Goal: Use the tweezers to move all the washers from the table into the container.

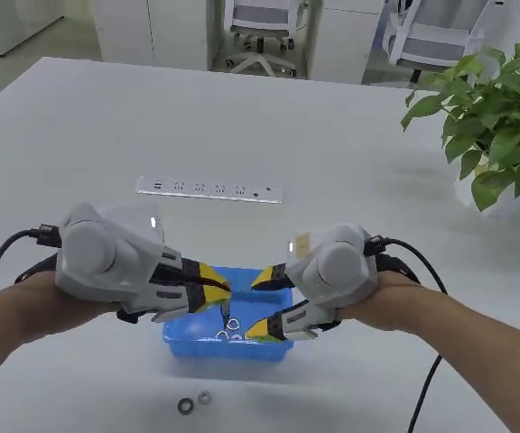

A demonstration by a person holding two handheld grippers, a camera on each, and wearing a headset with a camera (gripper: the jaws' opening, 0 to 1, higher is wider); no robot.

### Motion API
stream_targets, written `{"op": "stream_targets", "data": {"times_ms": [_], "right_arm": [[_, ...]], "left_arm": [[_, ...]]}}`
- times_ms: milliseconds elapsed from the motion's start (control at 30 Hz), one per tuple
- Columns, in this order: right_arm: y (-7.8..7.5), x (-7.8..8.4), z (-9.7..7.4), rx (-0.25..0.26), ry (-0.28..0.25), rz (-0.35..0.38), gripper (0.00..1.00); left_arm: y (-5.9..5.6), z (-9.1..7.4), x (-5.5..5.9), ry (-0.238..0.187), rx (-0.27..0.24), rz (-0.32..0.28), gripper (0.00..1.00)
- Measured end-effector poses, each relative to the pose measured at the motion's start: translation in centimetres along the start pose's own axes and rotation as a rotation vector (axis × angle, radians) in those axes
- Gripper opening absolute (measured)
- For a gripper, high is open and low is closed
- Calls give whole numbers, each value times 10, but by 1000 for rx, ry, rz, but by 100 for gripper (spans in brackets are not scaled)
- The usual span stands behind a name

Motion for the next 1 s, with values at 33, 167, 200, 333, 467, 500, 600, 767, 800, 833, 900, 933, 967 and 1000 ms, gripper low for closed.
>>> {"op": "stream_targets", "data": {"times_ms": [33,167,200,333,467,500,600,767,800,833,900,933,967,1000], "right_arm": [[1,1,-2,2,0,2,44],[5,4,-10,20,-1,26,48],[6,4,-12,22,-2,31,50],[10,7,-17,35,-4,54,55],[17,9,-21,39,-6,77,61],[18,9,-22,41,-7,79,62],[22,10,-25,51,-11,97,64],[28,13,-29,71,-18,126,71],[30,14,-29,74,-19,130,72],[31,14,-30,75,-20,136,73],[34,15,-31,81,-22,144,76],[35,16,-31,86,-21,149,78],[36,17,-32,90,-21,154,79],[37,18,-32,93,-24,165,80]], "left_arm": [[-1,-1,-1,0,-1,0,6],[-6,-4,-3,7,-4,8,6],[-7,-5,-4,9,-5,10,6],[-9,-9,-5,10,-11,13,6],[-11,-13,-8,6,-17,12,6],[-11,-14,-8,6,-19,9,6],[-13,-18,-10,5,-27,6,6],[-17,-25,-12,3,-38,11,6],[-18,-26,-12,4,-40,12,6],[-18,-27,-12,3,-42,13,6],[-20,-29,-13,1,-43,11,6],[-20,-30,-13,1,-44,11,6],[-21,-31,-13,1,-46,10,6],[-22,-32,-14,2,-49,9,6]]}}
Point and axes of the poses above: the centre of the closed fingertips' face, and the gripper's own axes: z roughly forward along the fingers, y roughly to its left, x roughly out of its underside, the point moved 4 cm from there along -z, roughly backward along the fingers, and after that the axes turned 4 degrees about y, right-handed, at the moved point
